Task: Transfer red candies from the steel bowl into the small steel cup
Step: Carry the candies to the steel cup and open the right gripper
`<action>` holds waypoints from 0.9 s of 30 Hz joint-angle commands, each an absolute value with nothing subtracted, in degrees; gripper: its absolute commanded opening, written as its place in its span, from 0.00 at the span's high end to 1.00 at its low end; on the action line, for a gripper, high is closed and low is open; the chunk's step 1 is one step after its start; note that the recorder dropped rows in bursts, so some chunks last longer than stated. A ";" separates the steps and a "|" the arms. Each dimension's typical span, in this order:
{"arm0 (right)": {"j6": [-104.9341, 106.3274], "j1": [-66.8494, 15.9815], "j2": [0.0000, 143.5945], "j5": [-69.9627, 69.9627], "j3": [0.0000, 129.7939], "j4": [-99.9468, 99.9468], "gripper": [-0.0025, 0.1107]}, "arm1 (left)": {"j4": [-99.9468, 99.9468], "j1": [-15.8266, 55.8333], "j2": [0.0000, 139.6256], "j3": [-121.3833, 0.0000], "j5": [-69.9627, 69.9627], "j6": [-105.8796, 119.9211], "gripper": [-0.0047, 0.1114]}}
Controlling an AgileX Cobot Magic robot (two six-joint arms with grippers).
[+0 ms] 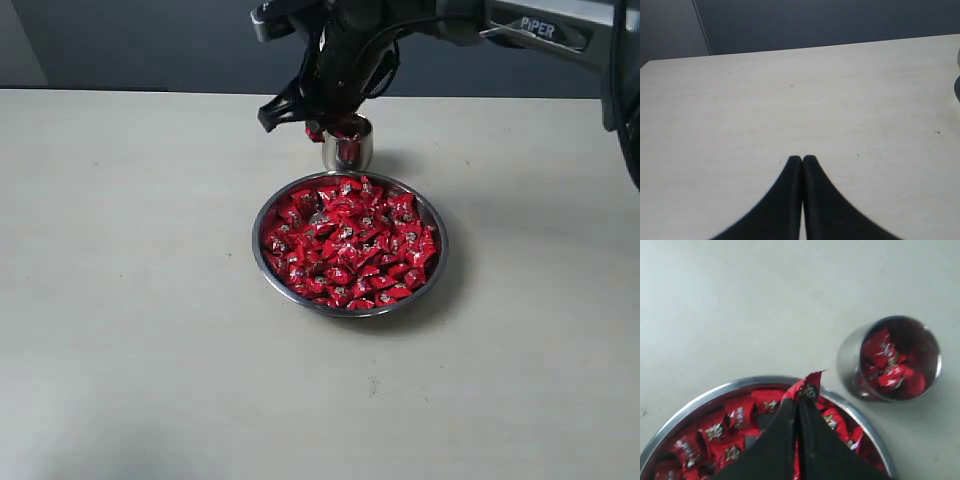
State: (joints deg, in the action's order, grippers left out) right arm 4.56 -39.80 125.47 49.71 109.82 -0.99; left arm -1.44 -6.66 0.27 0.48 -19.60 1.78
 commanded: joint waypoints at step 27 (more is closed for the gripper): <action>6.65 -31.76 128.75 44.47 110.01 9.57 0.69 | -1.55 -6.20 0.00 0.00 -19.30 1.68 0.96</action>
